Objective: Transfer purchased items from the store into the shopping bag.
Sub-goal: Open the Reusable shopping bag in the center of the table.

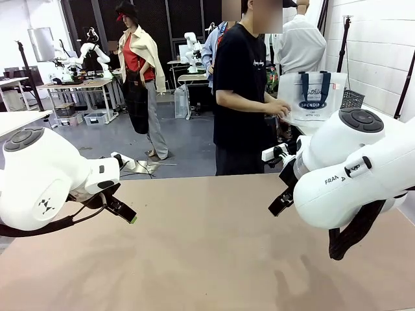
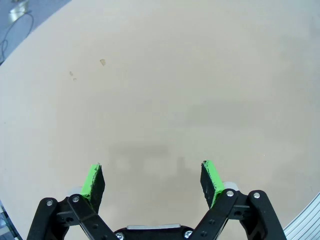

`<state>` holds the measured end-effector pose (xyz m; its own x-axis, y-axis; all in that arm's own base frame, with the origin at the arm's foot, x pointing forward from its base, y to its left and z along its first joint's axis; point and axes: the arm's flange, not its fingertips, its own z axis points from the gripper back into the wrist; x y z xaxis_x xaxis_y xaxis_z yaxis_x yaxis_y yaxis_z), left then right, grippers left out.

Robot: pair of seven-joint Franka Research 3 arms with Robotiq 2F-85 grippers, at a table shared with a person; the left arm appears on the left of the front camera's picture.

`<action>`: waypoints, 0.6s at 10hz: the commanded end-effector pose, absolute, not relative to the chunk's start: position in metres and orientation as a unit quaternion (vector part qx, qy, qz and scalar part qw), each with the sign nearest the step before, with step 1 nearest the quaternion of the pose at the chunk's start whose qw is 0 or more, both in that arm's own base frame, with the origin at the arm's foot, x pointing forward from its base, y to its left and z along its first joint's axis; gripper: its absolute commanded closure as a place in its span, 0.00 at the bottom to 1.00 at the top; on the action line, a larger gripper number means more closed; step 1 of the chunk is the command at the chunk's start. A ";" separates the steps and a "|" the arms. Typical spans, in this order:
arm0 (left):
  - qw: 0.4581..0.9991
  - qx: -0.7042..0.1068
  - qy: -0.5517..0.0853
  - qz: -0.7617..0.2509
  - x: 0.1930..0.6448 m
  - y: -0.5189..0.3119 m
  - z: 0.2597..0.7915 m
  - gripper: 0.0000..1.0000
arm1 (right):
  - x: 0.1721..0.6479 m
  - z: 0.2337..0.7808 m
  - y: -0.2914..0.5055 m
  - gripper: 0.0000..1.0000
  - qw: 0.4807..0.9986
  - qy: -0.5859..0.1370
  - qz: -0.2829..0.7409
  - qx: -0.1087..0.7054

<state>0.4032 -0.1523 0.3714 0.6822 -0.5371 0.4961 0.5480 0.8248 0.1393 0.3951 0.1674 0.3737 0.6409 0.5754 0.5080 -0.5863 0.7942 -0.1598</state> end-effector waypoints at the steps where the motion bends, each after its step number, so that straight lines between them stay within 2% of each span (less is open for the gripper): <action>1: 0.917 -0.011 -0.267 -0.295 0.404 -0.151 0.371 0.00 | 0.395 0.374 0.167 0.00 0.906 -0.277 0.321 0.010; 6: 0.917 -0.011 -0.267 -0.295 0.404 -0.151 0.371 0.00 | 0.395 0.374 0.167 0.00 0.906 -0.277 0.321 0.010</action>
<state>0.4032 -0.1523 0.3714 0.6821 -0.5373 0.4961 0.5482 0.8247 0.1394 0.3950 0.1674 0.3737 0.6410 0.5754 0.5080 -0.5863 0.7942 -0.1598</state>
